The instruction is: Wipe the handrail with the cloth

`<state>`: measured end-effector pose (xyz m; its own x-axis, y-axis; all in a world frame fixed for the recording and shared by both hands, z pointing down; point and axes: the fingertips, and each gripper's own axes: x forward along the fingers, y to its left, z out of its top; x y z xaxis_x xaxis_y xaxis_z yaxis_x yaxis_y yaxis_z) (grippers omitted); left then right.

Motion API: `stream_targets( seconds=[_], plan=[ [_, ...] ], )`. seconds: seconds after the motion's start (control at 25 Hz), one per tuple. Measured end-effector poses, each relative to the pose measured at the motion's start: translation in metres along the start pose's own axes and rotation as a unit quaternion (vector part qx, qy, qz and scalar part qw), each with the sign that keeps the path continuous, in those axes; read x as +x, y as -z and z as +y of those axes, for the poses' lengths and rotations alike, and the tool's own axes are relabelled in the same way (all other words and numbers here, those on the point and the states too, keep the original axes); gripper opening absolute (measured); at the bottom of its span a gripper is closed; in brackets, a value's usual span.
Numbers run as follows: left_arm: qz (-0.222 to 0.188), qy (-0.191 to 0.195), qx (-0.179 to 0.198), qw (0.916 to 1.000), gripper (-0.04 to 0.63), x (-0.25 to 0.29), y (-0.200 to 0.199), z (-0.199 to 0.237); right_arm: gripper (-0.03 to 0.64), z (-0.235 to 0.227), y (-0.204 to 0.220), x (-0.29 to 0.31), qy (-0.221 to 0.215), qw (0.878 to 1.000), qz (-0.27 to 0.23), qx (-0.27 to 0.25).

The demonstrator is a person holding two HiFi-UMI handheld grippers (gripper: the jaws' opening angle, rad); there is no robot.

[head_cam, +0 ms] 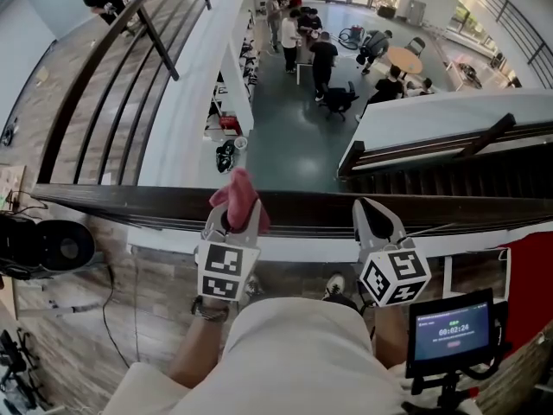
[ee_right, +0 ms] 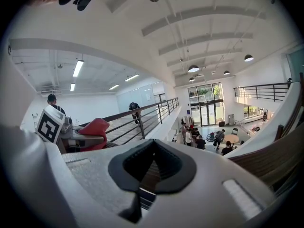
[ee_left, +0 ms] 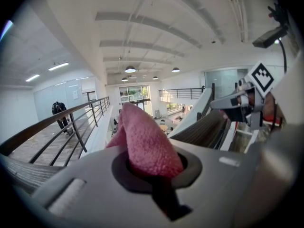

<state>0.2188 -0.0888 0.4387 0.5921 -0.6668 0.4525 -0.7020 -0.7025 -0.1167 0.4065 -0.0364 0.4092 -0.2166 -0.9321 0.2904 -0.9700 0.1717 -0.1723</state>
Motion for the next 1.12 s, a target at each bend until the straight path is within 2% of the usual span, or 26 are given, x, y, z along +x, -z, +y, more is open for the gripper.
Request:
stream_targets(
  seconds=[0.96, 1.12],
  plan=[
    [0.006, -0.001, -0.003, 1.0, 0.032, -0.001, 0.0, -0.023, 0.003, 0.005, 0.011, -0.003, -0.036, 0.999, 0.007, 0.012],
    [0.01, 0.0, 0.0, 1.0, 0.032, 0.011, -0.015, -0.032, 0.003, -0.007, 0.001, 0.0, -0.046, 0.999, 0.008, 0.016]
  ],
)
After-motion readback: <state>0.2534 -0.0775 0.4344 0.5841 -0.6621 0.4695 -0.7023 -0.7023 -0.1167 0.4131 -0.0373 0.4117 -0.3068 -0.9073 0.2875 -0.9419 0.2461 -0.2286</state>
